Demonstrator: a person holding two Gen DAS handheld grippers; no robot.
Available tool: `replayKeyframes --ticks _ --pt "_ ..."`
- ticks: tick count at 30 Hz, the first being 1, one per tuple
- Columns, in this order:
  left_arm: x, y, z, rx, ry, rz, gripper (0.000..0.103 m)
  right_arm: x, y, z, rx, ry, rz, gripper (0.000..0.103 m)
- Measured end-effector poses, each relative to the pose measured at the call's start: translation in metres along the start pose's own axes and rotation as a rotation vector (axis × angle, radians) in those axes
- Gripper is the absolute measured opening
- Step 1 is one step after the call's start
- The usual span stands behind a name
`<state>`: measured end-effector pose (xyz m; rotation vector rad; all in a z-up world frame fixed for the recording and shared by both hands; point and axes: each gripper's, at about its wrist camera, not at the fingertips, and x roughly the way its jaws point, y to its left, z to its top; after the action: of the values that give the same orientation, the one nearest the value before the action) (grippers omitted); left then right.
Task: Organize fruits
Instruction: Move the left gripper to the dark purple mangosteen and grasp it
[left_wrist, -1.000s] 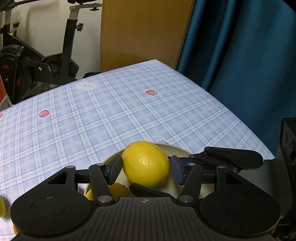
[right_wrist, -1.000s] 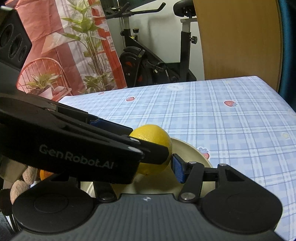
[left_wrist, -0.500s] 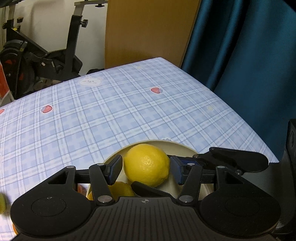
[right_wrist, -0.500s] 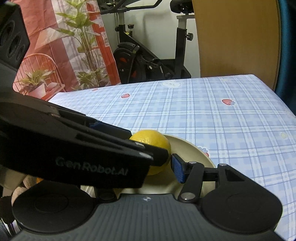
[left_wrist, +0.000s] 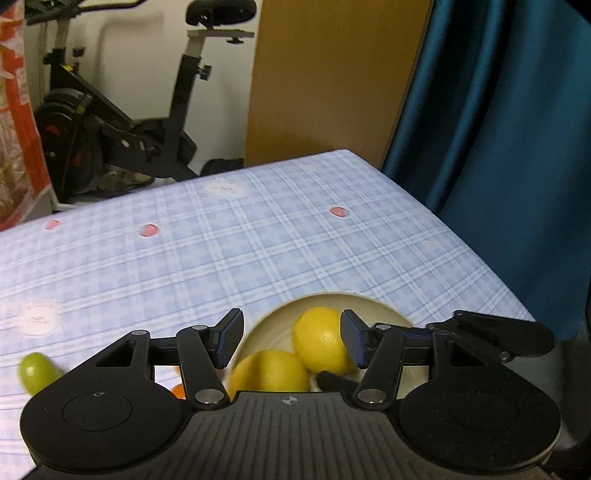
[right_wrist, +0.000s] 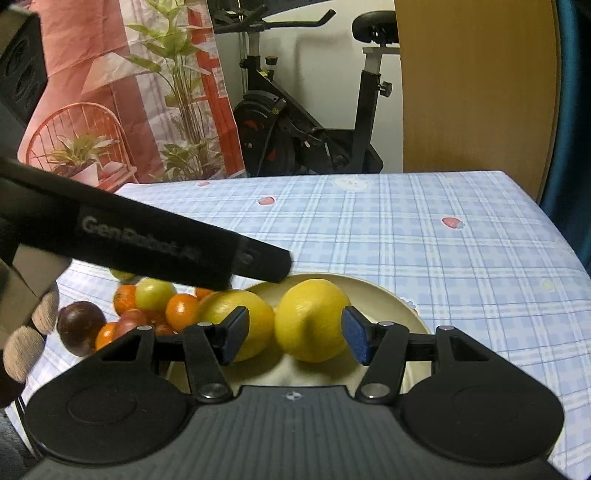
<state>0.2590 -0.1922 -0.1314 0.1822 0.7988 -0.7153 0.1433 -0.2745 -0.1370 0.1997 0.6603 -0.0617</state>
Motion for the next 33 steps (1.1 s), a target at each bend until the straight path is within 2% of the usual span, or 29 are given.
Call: replayKeyframes --ticks 6,17,24,33 --pt "-0.039 0.011 -0.010 0.012 -0.037 0.055 0.061 -0.015 0.015 0.000 -0.013 -0.023 0.000 0.059" --pt "-0.102 0.061 -0.042 -0.023 -0.078 0.128 0.061 -0.029 0.063 0.006 -0.077 -0.060 0.053 0.059" --pt "-0.125 0.107 -0.073 -0.094 -0.060 0.170 0.061 -0.014 0.103 0.005 -0.155 -0.046 0.118 0.059" --pt "-0.127 0.151 -0.104 -0.211 -0.052 0.167 0.061 0.022 0.152 -0.007 -0.313 0.018 0.192 0.059"
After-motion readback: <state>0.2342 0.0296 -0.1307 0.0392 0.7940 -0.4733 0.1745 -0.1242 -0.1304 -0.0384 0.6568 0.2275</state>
